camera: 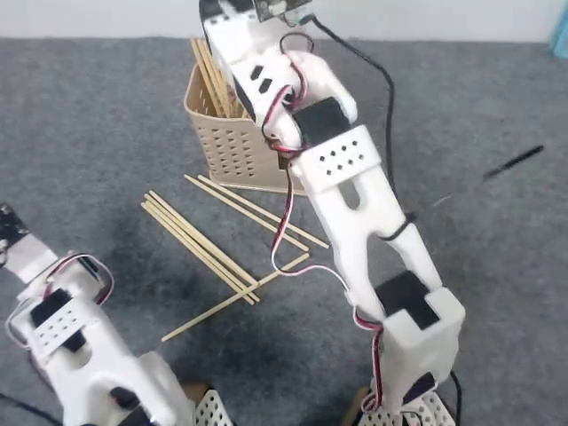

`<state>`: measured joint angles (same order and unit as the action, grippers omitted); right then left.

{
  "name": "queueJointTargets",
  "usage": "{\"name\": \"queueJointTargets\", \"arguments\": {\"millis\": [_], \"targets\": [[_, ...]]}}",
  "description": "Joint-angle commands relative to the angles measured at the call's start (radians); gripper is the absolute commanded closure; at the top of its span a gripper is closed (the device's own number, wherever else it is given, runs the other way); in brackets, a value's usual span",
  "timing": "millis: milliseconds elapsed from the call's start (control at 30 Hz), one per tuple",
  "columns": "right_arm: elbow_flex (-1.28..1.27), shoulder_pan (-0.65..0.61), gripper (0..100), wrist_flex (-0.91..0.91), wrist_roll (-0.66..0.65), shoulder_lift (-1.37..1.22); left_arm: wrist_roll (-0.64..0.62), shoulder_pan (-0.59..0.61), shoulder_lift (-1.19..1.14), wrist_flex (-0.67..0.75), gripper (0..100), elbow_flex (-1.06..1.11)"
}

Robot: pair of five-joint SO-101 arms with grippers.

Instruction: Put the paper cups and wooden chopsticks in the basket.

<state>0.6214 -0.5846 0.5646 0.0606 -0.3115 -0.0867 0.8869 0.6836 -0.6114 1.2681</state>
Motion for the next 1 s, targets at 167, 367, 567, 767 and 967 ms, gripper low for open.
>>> {"name": "queueJointTargets", "arguments": {"millis": [167,367,567,767,967], "targets": [[0.057,0.012,99.1,0.168,0.153,-0.090,0.011,-0.009,0.021,0.023,86,-0.005],[0.060,0.004,98.0,0.257,0.147,-0.136,0.011,-0.008,0.021,0.023,86,-0.004],[0.063,0.004,80.8,0.269,0.147,-0.038,0.011,-0.008,0.021,0.023,86,-0.004],[0.063,0.013,79.9,0.277,0.147,0.196,0.011,-0.008,0.021,0.023,86,-0.005],[0.063,0.036,84.8,0.496,0.150,0.446,0.011,-0.020,0.021,0.023,86,-0.007]]}}
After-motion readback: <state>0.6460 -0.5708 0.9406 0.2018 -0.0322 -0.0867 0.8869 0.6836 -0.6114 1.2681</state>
